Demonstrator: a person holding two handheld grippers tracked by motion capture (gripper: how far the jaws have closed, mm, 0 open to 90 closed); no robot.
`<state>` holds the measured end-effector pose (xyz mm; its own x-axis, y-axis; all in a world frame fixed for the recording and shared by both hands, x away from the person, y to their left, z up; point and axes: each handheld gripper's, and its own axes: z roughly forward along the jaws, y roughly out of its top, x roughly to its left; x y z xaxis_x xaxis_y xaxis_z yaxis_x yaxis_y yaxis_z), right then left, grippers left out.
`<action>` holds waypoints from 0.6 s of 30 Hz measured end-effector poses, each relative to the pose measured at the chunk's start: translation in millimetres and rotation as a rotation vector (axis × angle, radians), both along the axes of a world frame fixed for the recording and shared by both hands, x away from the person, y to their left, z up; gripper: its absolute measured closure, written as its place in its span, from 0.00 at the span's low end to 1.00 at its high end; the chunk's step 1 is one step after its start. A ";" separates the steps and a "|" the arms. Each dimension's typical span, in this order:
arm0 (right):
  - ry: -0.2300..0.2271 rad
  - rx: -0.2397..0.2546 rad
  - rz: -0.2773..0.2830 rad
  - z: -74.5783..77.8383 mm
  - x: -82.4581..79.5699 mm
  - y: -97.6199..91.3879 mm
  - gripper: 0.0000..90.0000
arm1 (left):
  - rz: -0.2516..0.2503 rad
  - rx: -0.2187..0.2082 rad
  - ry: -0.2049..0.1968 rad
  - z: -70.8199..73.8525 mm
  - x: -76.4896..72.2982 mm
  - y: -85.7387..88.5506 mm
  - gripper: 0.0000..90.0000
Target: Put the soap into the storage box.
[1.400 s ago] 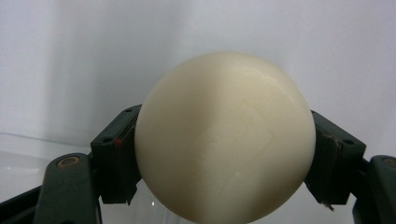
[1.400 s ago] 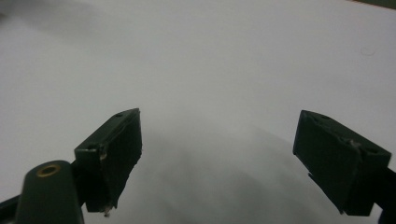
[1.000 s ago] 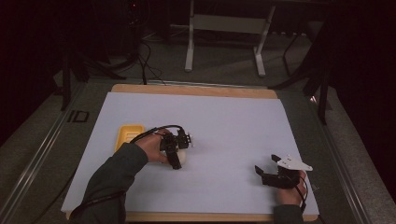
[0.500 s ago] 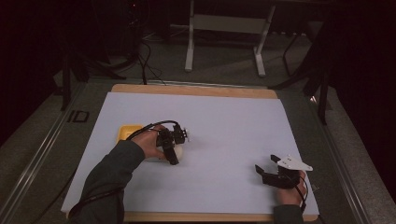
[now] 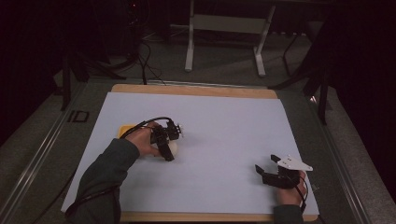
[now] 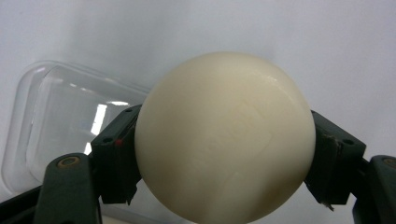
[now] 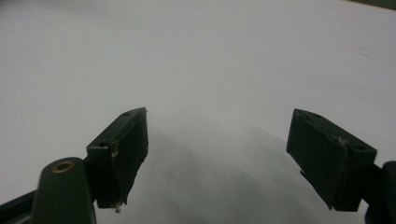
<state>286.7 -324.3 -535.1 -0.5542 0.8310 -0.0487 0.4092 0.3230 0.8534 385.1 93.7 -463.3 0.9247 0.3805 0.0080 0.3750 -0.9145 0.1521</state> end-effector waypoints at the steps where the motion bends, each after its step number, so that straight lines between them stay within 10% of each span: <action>1: 0.000 0.000 0.000 0.0 0.0 0.0 0.23 | 0.000 0.000 0.000 0.0 0.0 0.0 0.28; 18: -0.003 0.003 -0.001 0.0 -0.2 -0.1 0.23 | 0.050 -0.003 -0.013 4.5 3.2 16.2 0.28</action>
